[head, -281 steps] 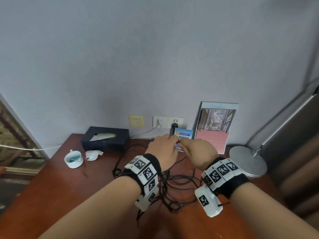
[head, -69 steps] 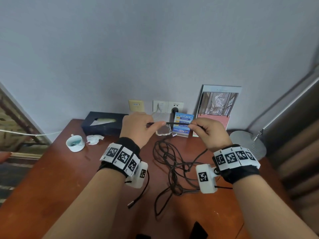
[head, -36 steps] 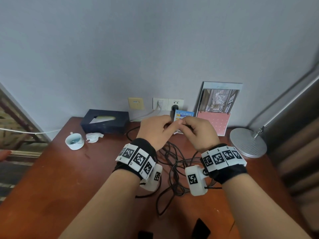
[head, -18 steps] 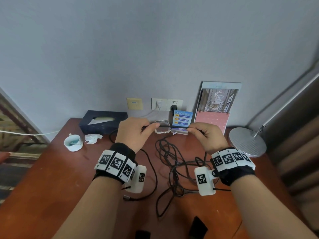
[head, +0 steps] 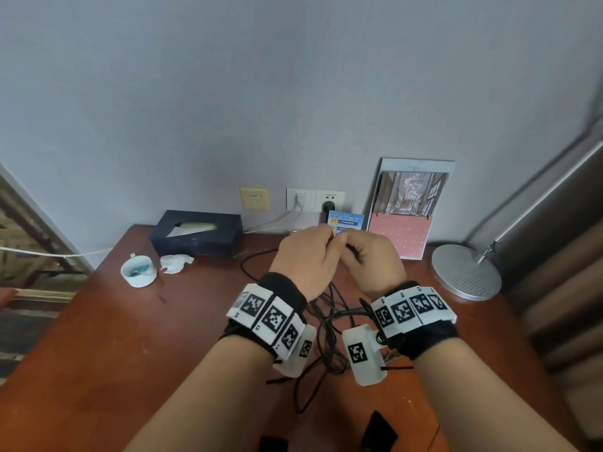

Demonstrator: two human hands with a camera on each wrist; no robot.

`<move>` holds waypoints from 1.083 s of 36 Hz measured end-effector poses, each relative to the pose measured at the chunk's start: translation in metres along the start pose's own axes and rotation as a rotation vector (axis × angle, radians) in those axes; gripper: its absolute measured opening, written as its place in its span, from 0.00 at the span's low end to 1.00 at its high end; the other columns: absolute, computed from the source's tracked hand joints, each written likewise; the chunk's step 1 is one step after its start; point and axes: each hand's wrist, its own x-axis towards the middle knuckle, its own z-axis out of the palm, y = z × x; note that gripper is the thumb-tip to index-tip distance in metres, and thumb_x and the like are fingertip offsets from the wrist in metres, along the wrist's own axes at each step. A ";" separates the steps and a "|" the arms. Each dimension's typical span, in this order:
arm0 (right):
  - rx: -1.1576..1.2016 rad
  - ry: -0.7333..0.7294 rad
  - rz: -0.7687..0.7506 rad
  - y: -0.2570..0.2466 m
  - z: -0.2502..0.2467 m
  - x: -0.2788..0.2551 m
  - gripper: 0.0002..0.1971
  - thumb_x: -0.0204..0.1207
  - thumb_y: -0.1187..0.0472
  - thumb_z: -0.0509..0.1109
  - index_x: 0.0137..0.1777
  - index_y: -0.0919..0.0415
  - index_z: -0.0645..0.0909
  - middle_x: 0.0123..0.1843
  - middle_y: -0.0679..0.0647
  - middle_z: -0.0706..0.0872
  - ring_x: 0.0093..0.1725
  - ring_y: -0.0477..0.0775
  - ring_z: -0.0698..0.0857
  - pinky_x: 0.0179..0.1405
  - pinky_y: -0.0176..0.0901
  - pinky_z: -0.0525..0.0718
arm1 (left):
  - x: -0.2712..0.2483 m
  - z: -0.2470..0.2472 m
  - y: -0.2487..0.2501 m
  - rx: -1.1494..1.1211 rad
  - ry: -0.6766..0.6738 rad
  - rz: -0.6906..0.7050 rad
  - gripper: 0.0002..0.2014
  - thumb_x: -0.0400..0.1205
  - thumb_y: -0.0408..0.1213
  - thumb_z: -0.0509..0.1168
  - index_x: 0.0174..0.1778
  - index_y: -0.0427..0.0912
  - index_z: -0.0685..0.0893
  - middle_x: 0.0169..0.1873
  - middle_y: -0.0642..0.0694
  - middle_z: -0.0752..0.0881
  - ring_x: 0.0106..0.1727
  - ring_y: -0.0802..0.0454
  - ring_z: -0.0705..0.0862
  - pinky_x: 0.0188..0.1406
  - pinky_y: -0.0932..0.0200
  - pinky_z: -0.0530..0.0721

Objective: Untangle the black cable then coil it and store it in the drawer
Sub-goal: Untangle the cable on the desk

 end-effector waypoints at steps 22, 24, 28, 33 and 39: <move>0.255 -0.202 0.007 0.003 -0.025 -0.019 0.13 0.78 0.49 0.67 0.47 0.57 0.89 0.40 0.49 0.90 0.41 0.45 0.86 0.43 0.43 0.84 | -0.018 -0.010 -0.026 -0.087 0.030 0.066 0.29 0.74 0.69 0.58 0.28 0.44 0.82 0.25 0.49 0.81 0.30 0.55 0.79 0.35 0.51 0.78; 0.278 -0.197 0.034 0.007 -0.024 -0.019 0.08 0.79 0.56 0.69 0.48 0.56 0.89 0.41 0.47 0.90 0.43 0.43 0.87 0.45 0.36 0.83 | -0.018 -0.015 -0.027 -0.090 0.056 0.050 0.26 0.76 0.66 0.63 0.22 0.48 0.76 0.20 0.52 0.76 0.27 0.57 0.76 0.29 0.61 0.73; 0.289 -0.200 0.088 0.017 -0.023 -0.020 0.07 0.79 0.61 0.69 0.50 0.55 0.89 0.46 0.42 0.91 0.49 0.38 0.87 0.52 0.30 0.81 | -0.022 -0.024 -0.034 -0.056 0.092 0.008 0.27 0.78 0.57 0.69 0.19 0.50 0.66 0.17 0.52 0.67 0.23 0.57 0.69 0.28 0.57 0.65; 0.230 -0.200 0.160 0.024 -0.025 -0.019 0.07 0.79 0.59 0.69 0.48 0.52 0.89 0.42 0.36 0.89 0.46 0.32 0.85 0.49 0.22 0.76 | -0.024 -0.032 -0.047 -0.074 0.125 -0.049 0.28 0.79 0.53 0.70 0.20 0.49 0.64 0.17 0.52 0.65 0.23 0.57 0.67 0.29 0.54 0.66; 0.132 -0.168 0.153 0.021 -0.019 -0.016 0.07 0.80 0.57 0.68 0.47 0.55 0.89 0.41 0.39 0.89 0.44 0.37 0.85 0.47 0.27 0.78 | -0.025 -0.032 -0.051 -0.027 0.132 -0.088 0.18 0.82 0.51 0.65 0.27 0.54 0.75 0.23 0.58 0.75 0.30 0.61 0.74 0.36 0.57 0.70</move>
